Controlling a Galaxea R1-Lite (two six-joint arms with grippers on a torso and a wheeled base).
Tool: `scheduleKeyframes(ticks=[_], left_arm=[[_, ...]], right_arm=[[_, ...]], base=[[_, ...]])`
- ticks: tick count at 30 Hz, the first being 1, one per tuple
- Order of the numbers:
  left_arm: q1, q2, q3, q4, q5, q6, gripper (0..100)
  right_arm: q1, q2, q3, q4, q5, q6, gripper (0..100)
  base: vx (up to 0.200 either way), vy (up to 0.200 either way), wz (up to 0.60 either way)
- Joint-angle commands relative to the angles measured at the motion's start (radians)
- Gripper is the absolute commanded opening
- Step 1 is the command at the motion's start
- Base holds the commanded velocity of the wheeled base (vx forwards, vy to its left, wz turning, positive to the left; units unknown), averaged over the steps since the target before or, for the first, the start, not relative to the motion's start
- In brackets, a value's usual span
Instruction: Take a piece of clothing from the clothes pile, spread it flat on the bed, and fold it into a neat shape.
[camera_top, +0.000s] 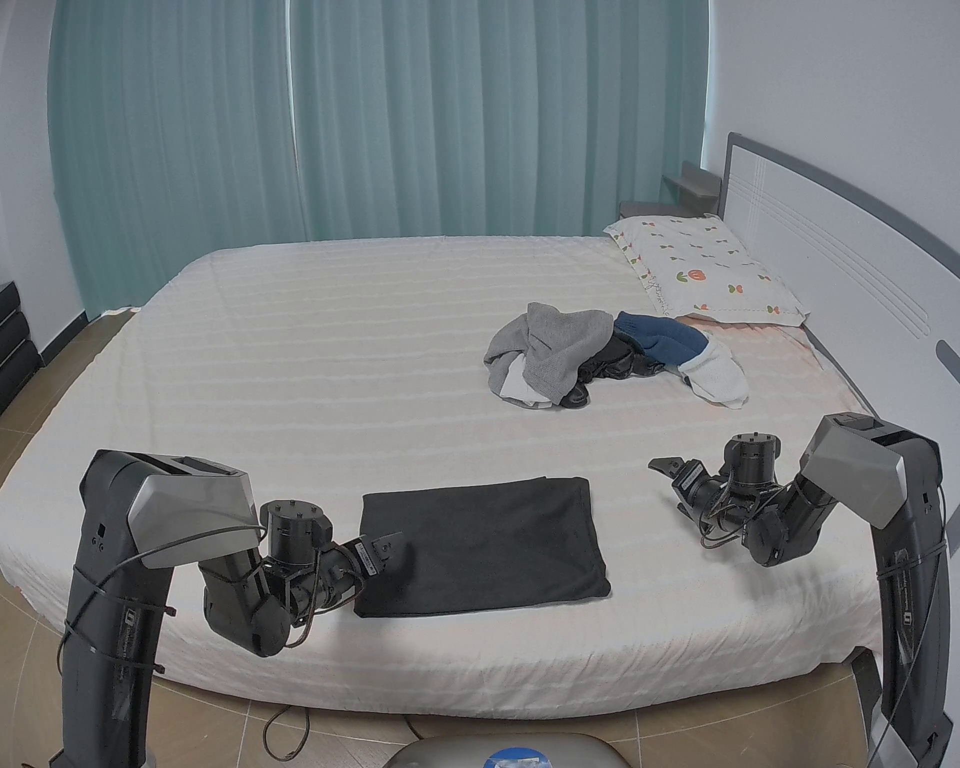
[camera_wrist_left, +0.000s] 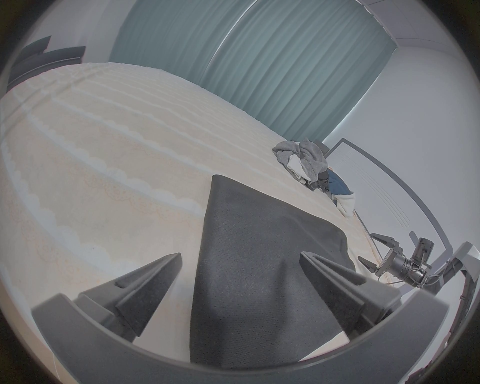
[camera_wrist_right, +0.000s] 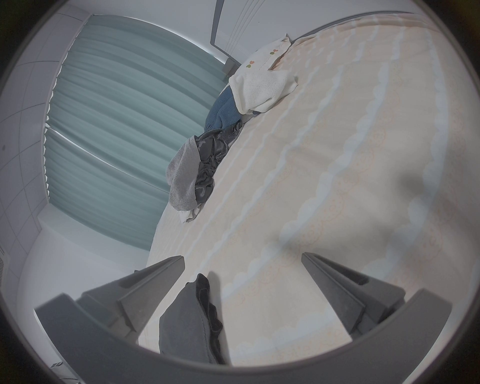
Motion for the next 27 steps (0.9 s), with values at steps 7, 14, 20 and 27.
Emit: scheduleKeyframes(ticks=[7,14,20,27], left_arm=[[0.0,0.004,-0.005,0.001,0.001,0.0,0],[-0.001,0.005,-0.005,0.0,0.005,-0.002,0],[0.0,0.008,-0.005,-0.005,0.008,-0.004,0],[0.0,0.01,-0.005,-0.009,0.01,-0.004,0]], right_arm=[[0.0,0.009,-0.005,0.0,0.001,0.0,100],[0.0,0.009,-0.005,0.001,0.001,-0.002,100],[0.003,0.009,-0.005,0.001,0.001,-0.002,100],[0.005,0.007,-0.004,0.0,0.001,0.0,100]], base=[[0.0,0.0,0.0],[0.0,0.0,0.0],[0.0,0.0,0.0],[0.0,0.0,0.0]])
